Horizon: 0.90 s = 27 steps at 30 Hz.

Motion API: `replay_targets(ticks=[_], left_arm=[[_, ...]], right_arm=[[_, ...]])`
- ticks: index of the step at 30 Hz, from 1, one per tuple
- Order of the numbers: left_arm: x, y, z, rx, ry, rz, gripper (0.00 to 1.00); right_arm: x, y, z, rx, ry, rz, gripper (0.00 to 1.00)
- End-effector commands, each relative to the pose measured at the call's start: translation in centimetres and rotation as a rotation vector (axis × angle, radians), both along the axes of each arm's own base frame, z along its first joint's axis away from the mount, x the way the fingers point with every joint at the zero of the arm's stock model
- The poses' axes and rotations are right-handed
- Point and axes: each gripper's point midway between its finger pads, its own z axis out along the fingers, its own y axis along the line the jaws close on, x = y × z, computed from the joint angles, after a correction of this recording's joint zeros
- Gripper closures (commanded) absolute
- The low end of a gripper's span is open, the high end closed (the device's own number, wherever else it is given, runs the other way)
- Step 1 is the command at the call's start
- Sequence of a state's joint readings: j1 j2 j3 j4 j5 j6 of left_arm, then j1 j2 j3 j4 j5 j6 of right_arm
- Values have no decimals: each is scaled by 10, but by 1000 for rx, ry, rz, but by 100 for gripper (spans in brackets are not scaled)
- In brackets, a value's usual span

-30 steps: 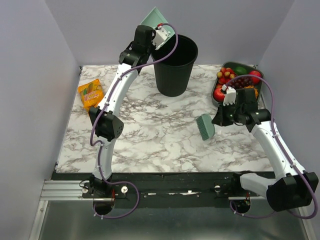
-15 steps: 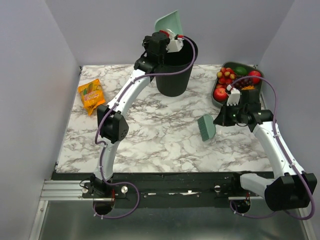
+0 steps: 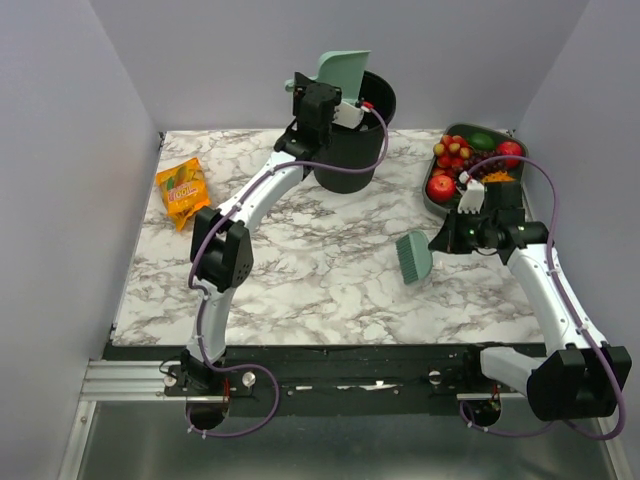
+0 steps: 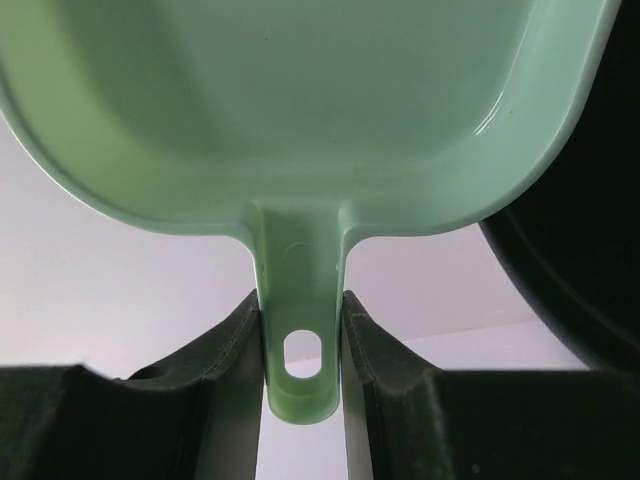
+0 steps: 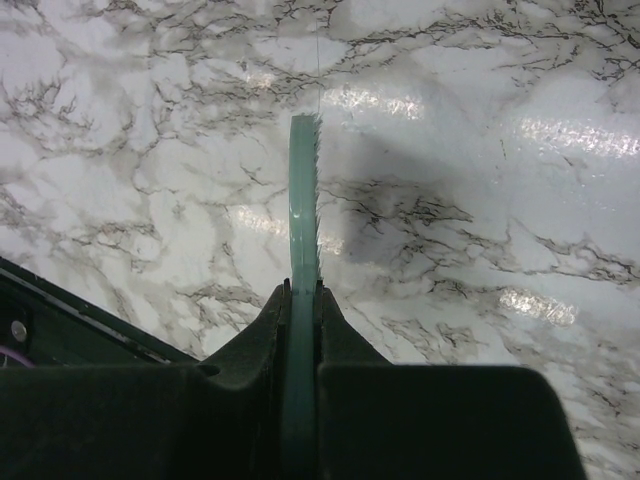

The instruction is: Sweep away the paper scraps from the table

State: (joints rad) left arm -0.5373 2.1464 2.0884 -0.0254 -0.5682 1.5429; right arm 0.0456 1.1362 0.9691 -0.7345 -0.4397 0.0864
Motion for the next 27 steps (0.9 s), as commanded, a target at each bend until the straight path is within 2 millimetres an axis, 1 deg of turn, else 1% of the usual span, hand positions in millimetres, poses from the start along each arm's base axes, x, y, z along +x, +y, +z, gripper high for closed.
replay_targets(ticks=[1,6,8,9,11,12,13,14,15,16,17,18,19,20,21,22,23,24,25,26,27], left_arm=[[-23,2,66,52,-157,-2,100],[-26,2,82,63,-208,-4,100],[-27,3,93,49,-232,-2,100],[-26,2,93,41,-234,-2,100],[-29,6,105,9,-250,15,100],[-28,7,105,-24,-252,21,100],[-32,11,117,-60,-262,29,100],[-34,15,122,-97,-264,43,100],[-36,21,123,-192,-263,69,100],[-43,29,135,-235,-254,88,100],[-48,36,140,-281,-256,107,100],[-58,51,149,-352,-268,148,100],[-65,59,145,-443,-235,162,100],[-71,66,142,-494,-213,174,100],[-89,80,156,-556,-218,180,100],[-91,87,127,-627,-138,211,100],[-98,94,119,-668,-100,221,100],[-114,106,120,-716,-76,230,100],[-121,116,87,-707,66,259,100],[-129,123,72,-785,114,297,100],[-140,133,62,-832,159,326,100]], right_arm=[[0,3,4,43,-6,-2,99],[-1,3,3,45,2,-5,99],[0,2,2,47,8,-9,99],[0,3,2,48,9,-7,100],[1,3,2,50,11,-8,99],[2,3,3,51,8,-8,99],[2,3,4,50,7,-7,99],[2,3,5,48,2,-5,99],[3,3,6,47,-3,-4,99],[3,2,7,47,-4,-4,99],[4,2,8,42,-11,1,99],[5,2,9,42,-14,2,99],[5,2,10,41,-22,8,99],[6,2,11,37,-27,12,100],[6,2,11,34,-31,15,99],[7,2,11,32,-31,19,99],[7,2,12,30,-38,26,99],[7,2,12,30,-40,30,99],[7,3,12,32,-42,38,99],[6,4,13,38,-43,44,99],[6,6,13,42,-45,59,100]])
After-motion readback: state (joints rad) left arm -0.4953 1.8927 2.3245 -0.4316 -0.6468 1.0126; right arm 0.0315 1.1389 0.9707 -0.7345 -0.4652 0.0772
